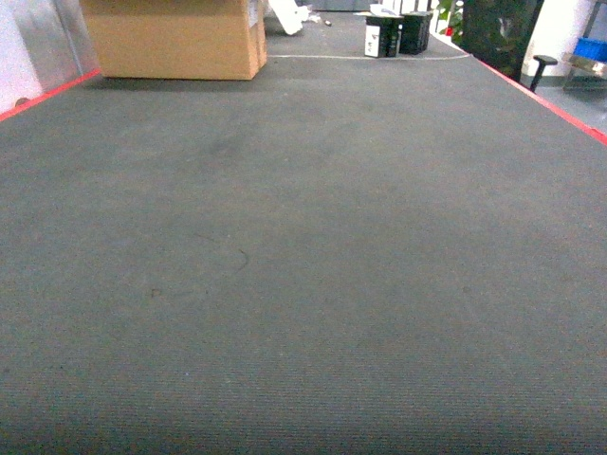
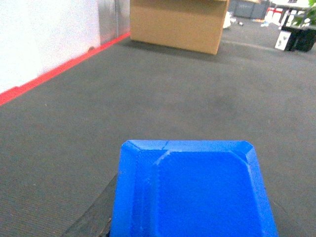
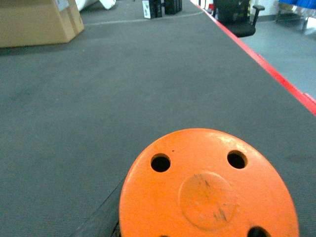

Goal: Sort blue parts and orange caps into right shelf containers

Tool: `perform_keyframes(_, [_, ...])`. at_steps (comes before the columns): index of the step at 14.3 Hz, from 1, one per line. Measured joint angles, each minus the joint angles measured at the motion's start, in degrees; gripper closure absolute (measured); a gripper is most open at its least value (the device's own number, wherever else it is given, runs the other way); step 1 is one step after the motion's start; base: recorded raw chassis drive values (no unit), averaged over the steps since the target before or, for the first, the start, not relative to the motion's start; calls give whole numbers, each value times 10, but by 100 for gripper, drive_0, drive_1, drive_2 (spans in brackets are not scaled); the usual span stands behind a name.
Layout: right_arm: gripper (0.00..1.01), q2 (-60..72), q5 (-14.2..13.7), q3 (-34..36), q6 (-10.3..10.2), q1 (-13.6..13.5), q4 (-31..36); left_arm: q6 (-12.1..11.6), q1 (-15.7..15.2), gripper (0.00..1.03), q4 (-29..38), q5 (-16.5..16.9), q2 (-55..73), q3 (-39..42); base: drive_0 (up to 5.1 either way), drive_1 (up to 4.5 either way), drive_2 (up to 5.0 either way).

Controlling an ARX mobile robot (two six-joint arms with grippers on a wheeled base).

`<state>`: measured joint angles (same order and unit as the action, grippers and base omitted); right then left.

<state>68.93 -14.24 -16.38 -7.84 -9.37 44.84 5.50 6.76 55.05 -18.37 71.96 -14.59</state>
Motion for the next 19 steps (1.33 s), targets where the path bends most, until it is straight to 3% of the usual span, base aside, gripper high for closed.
perform_keyframes(3, [57,-320,38,33,0,62,-205,-42,9,61,-182,-33,-313,14,0,0,0])
perform_keyframes(4, [57,-404,41,33,9,76,-250,-53,21,61,-225,-43,-379,14,0,0,0])
perform_keyframes(5, [57,-453,26,34,26,75,-258,-63,43,61,-236,-61,-418,14,0,0,0])
perform_keyframes(6, [57,-474,0,34,47,51,-263,-70,50,61,-243,-63,-415,13,0,0,0])
perform_keyframes(8, [57,-470,-2,36,58,49,-266,-73,50,61,-245,-65,-409,13,0,0,0])
perform_keyframes(9, [57,-482,86,21,65,87,-361,-66,10,61,-382,42,-443,-7,0,0,0])
perform_keyframes(10, [57,-501,132,41,68,94,-386,-59,-11,61,-435,115,-472,11,0,0,0])
perform_keyframes(11, [57,-513,143,59,71,94,-384,-59,-58,61,-435,180,-487,34,0,0,0])
perform_keyframes(19, [57,-569,143,111,72,94,-383,-57,-66,61,-442,184,-553,92,0,0,0])
